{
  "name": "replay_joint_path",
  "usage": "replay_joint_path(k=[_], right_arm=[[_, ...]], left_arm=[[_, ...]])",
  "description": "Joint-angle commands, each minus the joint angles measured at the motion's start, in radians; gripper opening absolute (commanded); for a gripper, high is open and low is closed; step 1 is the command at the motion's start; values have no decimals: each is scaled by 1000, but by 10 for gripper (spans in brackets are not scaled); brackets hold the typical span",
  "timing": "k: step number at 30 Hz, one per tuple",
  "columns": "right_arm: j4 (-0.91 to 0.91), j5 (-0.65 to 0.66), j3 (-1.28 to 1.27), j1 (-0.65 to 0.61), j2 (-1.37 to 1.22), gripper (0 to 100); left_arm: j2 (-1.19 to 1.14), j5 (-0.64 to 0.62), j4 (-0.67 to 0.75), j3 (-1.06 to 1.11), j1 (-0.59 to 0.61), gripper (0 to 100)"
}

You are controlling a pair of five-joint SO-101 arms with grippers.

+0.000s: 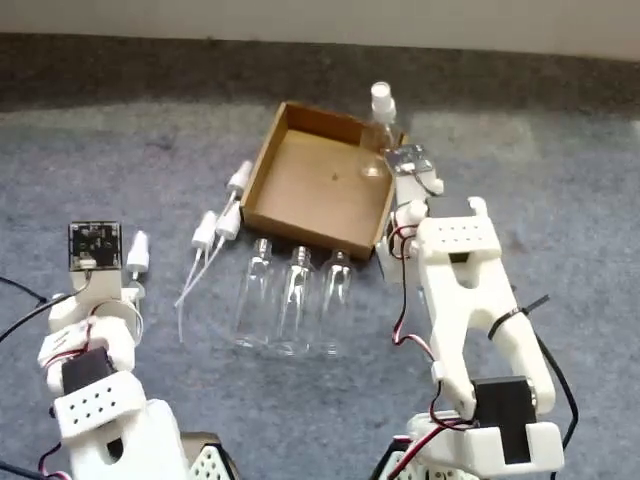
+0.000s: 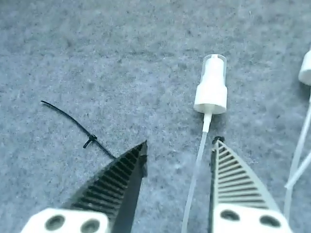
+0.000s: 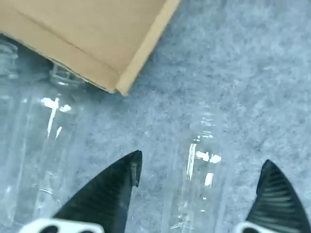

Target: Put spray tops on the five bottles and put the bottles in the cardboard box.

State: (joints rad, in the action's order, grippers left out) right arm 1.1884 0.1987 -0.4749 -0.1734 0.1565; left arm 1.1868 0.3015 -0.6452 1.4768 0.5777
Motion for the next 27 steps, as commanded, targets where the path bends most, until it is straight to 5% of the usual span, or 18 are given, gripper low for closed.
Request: replay_joint_path(k=[1,19,27], right_arm=[[-19,-8,13,-5,-24,328],[-154,-6,-62,58,-166,327],[-166,-9,-74,62,-168,252]], left_arm=[[13,3,77,44,12,207],[13,3,153,131,16,207],[13,3,153,133,16,207]])
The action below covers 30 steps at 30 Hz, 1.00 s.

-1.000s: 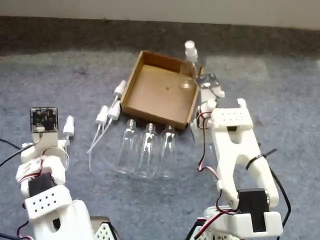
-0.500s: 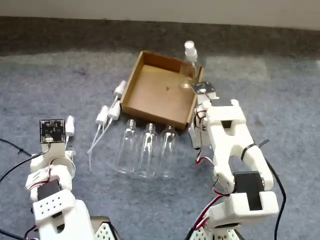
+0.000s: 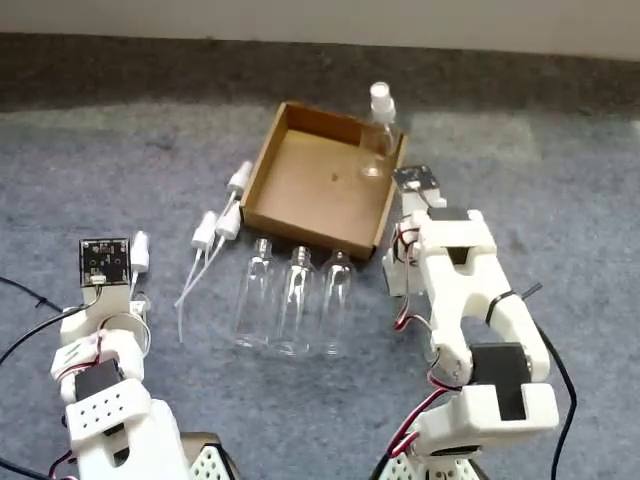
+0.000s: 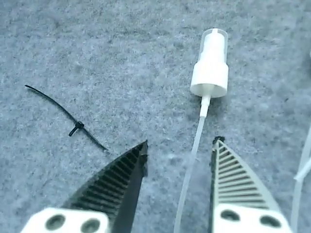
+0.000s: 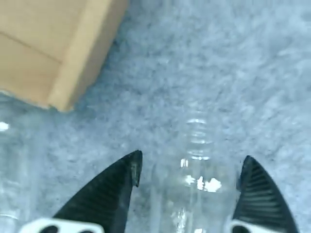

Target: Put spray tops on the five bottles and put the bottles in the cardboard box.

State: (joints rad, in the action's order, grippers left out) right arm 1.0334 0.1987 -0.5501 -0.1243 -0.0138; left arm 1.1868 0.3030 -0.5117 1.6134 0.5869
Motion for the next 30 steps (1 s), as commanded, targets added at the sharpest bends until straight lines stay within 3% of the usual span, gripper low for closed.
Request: replay_joint_path(k=[1,13,22,26,30], right_arm=[[-12,-12,1,13,2,242],[-4,-14,-22,93,12,11],[65,-20,5,166,87,4],[38,-74,-1,182,292,4],[-59,-75,-170,163,533,4]], left_arm=[[13,2,20,-4,7,207],[13,2,20,-4,4,207],[5,2,14,-31,-16,207],[2,37,-173,-173,-65,206],[1,37,-408,-410,-84,206]])
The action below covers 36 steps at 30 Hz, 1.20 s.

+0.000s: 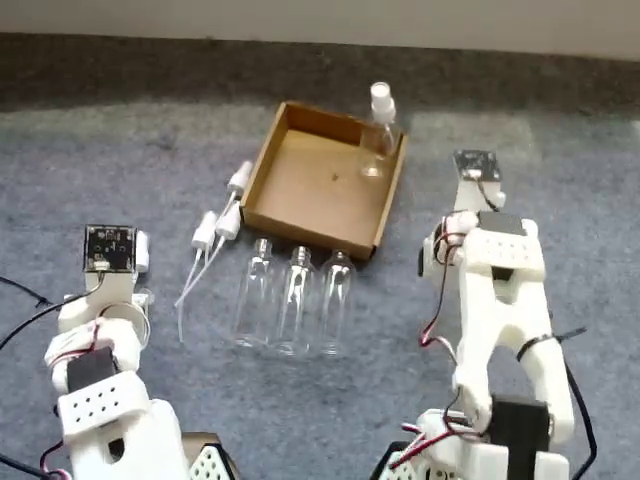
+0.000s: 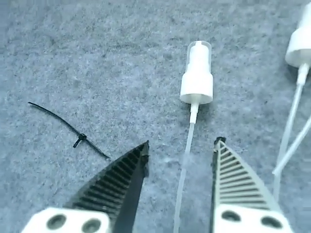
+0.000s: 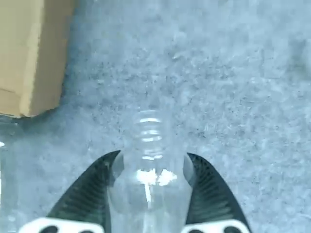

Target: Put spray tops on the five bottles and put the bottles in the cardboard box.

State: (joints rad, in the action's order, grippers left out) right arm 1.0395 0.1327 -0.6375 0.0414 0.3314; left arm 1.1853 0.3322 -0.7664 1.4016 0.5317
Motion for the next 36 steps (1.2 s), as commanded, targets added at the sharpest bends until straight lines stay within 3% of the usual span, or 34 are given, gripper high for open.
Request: replay_joint_path(k=[1,5,9,15,22,28,36], right_arm=[[-99,-6,-128,-8,242,4],[-217,28,-311,-12,397,4],[-243,63,-383,42,363,4],[-257,106,-202,116,102,4],[-117,123,39,117,-248,4],[-116,121,93,117,-332,4],[-116,121,91,111,-332,4]], left_arm=[[2,9,-199,-260,-31,205],[-2,9,-348,-490,-31,205],[-139,9,-451,-694,-31,207],[-558,-8,-531,-1018,-45,207],[-1004,-15,-621,-1405,-223,204],[-1336,-18,-615,-1661,-320,207],[-1656,-20,-505,-1908,-398,208]])
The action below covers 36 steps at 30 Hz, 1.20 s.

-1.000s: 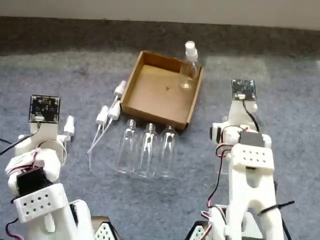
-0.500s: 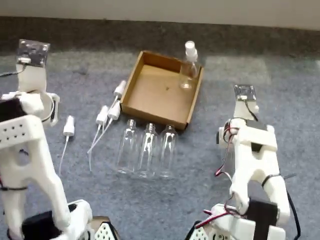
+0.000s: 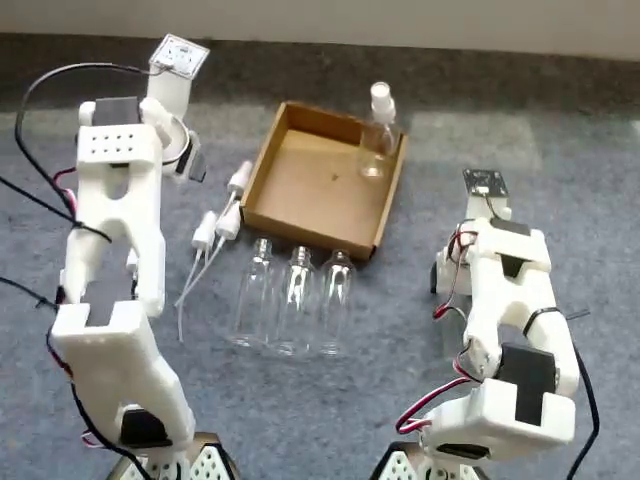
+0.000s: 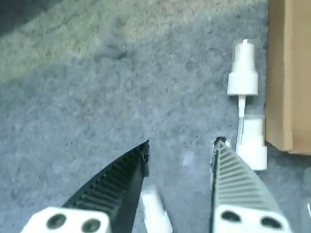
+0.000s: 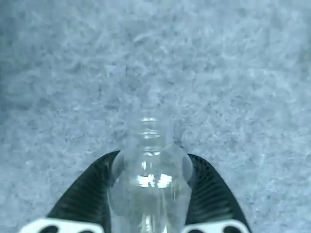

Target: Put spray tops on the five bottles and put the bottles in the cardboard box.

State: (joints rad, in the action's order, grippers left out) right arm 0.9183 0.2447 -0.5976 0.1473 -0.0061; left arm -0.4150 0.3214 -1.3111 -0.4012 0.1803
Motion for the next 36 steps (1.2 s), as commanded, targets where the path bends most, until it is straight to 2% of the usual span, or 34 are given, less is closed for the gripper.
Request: replay_joint_path(k=[1,8,12,16,36], right_arm=[[5,9,51,5,5,4],[5,14,51,5,5,4],[5,15,51,5,2,4],[5,15,51,5,2,4],[10,12,50,-31,1,4]], left_arm=[[-90,-9,46,-131,-59,208],[-298,-11,48,-340,-90,210],[-383,-37,41,-437,-88,258],[-432,-41,41,-496,-90,262],[-515,-43,40,-507,-67,263]])
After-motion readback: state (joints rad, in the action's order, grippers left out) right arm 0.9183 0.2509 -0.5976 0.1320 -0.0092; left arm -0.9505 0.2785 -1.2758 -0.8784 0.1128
